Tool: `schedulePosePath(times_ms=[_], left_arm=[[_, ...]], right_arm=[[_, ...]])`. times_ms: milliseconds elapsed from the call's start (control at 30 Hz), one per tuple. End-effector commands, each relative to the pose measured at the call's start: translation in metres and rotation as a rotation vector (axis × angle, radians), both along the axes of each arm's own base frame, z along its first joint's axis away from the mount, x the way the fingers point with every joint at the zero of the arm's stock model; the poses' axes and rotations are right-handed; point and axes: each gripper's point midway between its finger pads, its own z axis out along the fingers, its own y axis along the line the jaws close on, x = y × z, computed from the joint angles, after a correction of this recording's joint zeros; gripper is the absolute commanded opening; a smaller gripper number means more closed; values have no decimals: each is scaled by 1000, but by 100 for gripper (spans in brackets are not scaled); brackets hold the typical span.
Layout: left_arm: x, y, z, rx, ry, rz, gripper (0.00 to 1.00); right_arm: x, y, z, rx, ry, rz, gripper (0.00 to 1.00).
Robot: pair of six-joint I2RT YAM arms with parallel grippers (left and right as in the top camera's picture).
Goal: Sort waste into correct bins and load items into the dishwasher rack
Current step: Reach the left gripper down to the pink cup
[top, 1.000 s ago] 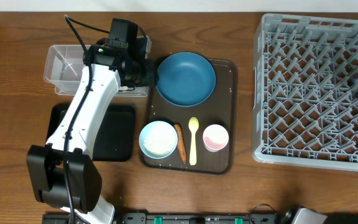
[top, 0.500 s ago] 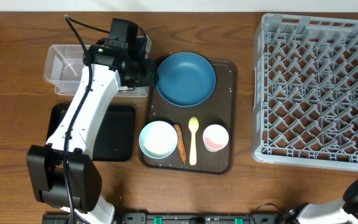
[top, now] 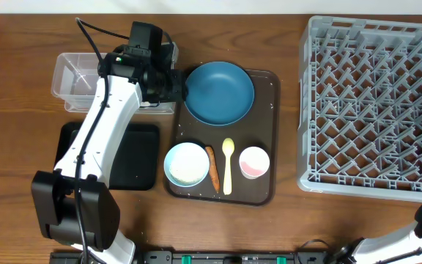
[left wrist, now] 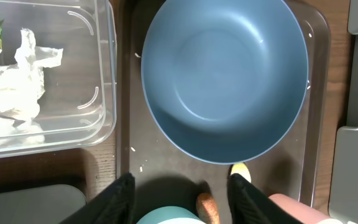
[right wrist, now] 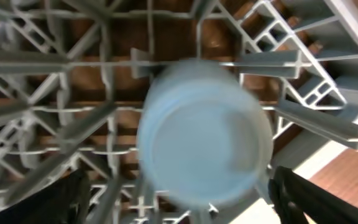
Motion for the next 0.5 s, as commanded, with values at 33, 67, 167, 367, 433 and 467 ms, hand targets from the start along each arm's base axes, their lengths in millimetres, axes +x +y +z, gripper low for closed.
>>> schedulePosePath(times_ms=[33,67,167,367,433,467], left_arm=[[-3,-1,1,16,0,-12,53],[-5,-3,1,16,5,-19,53],[-13,-15,0,13,21,-51,54],[-41,-50,-7,26,74,-158,56],[-55,-66,-13,35,95,-209,58],[-61,-73,-16,39,104,-231,58]], right_arm=[[14,-4,56,-60,-140,6,99],[16,-3,67,-72,-166,13,99],[33,19,101,-45,-308,79,99],[68,93,142,149,-559,344,99],[75,114,140,188,-560,409,99],[76,121,137,195,-548,427,99]])
